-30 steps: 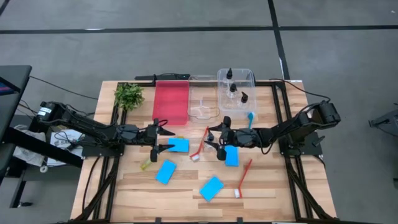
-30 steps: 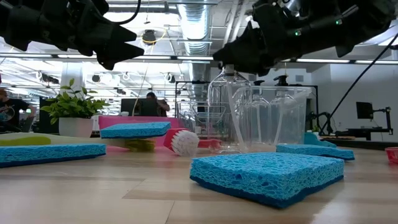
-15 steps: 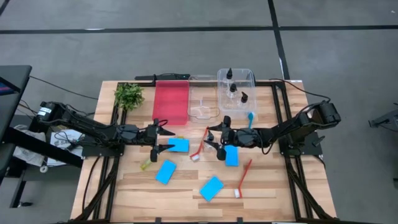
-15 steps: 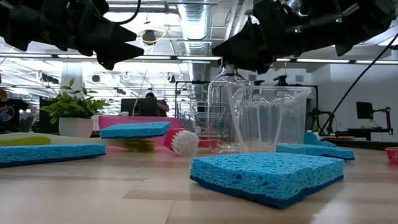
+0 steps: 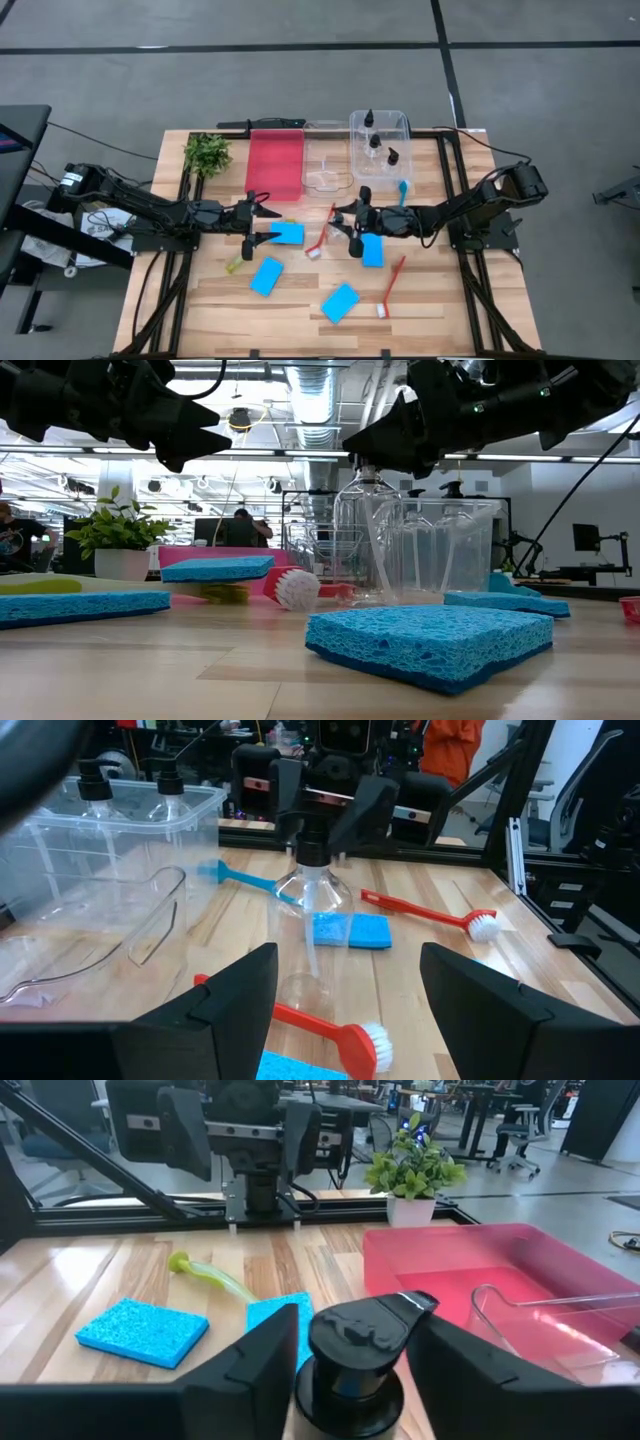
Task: Pick & Place Kitchen Sink Supplies
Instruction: Put the soap dispenser into the right transparent bin
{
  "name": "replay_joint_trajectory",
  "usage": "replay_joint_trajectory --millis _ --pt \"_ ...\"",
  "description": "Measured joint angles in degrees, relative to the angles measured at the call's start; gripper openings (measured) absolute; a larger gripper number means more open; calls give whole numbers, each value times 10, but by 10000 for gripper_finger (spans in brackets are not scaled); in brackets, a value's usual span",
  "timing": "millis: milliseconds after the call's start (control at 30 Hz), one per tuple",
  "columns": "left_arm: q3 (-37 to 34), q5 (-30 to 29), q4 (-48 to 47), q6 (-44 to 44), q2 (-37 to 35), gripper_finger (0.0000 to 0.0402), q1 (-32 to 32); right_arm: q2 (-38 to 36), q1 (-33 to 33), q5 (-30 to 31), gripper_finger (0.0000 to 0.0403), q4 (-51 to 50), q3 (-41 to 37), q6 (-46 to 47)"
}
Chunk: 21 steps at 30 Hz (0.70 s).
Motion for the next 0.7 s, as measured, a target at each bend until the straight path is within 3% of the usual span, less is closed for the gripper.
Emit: replay_joint_trajectory --millis 267,533,700 --pt "0 0 0 0 0 248 0 0 1 0 126 0 0 0" --pt "0 0 0 0 0 248 0 -2 1 0 156 -2 0 1" --pt "0 0 0 0 0 248 0 -3 1 0 142 -1 0 1"
